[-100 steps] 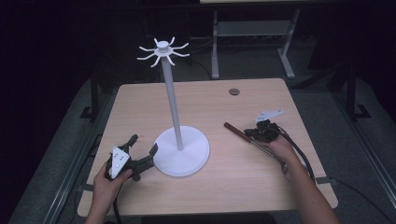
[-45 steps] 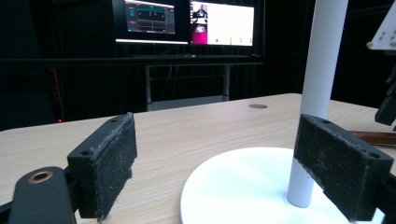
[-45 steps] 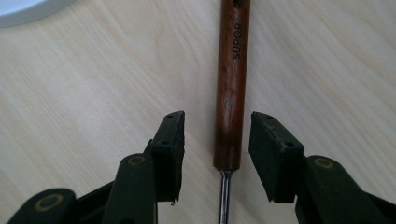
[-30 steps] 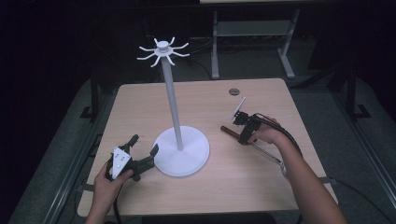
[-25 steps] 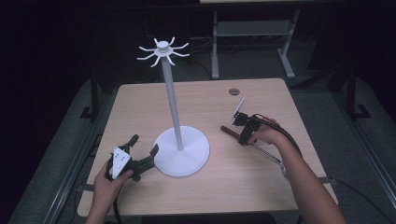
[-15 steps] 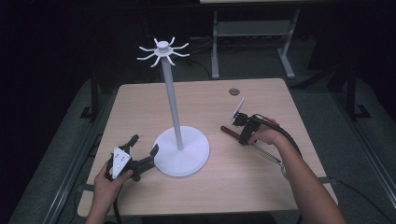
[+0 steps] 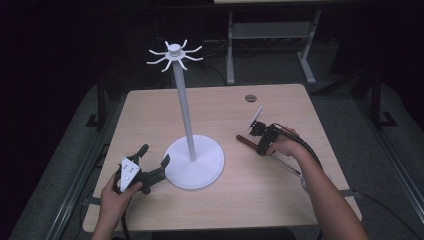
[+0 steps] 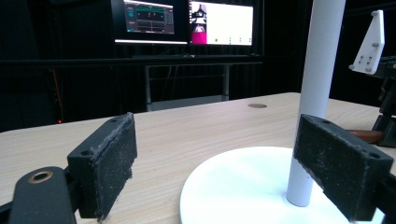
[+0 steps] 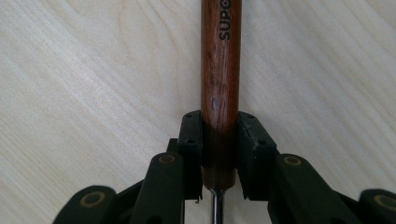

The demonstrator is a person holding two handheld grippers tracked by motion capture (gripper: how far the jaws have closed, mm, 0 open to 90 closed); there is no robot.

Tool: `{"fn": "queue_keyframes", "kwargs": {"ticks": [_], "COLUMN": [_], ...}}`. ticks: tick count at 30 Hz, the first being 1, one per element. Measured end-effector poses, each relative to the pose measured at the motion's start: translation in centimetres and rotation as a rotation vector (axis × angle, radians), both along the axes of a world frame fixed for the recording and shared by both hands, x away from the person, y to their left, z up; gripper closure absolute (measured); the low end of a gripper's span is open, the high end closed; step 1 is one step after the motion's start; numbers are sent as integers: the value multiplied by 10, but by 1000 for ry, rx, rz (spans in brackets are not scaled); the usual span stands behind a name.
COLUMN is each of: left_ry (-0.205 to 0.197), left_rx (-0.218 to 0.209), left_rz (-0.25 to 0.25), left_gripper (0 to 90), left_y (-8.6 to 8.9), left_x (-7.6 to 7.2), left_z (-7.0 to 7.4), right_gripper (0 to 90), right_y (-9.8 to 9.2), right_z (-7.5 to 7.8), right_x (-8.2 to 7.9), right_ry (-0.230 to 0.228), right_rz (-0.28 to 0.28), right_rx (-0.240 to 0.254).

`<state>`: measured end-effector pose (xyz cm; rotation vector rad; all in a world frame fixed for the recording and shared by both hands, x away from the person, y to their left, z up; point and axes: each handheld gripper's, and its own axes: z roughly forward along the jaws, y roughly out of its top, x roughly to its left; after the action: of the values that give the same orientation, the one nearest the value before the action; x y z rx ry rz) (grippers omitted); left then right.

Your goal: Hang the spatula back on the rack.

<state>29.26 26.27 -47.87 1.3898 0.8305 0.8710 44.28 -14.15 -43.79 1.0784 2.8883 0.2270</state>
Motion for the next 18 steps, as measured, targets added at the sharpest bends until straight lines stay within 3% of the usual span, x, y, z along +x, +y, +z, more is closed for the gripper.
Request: {"fn": "queue_keyframes", "kwargs": {"ticks": [5,11,18], "left_ry": [1,1,6], "left_rx": [-2,0,-5], "left_rz": [1,2,10], "left_gripper": [126,126,125], "left_y": [0,0,0], "left_x": [0,0,0], "left_z": [0,0,0], "right_gripper": [735,735,736], "right_y": [-7,-19,-31], "right_z": [7,27,45], "right_x": [-1,-5,-14], "right_ry": [-26,-76,-144], "right_rz": [3,-36,-30], "right_rx": [40,161,284]}}
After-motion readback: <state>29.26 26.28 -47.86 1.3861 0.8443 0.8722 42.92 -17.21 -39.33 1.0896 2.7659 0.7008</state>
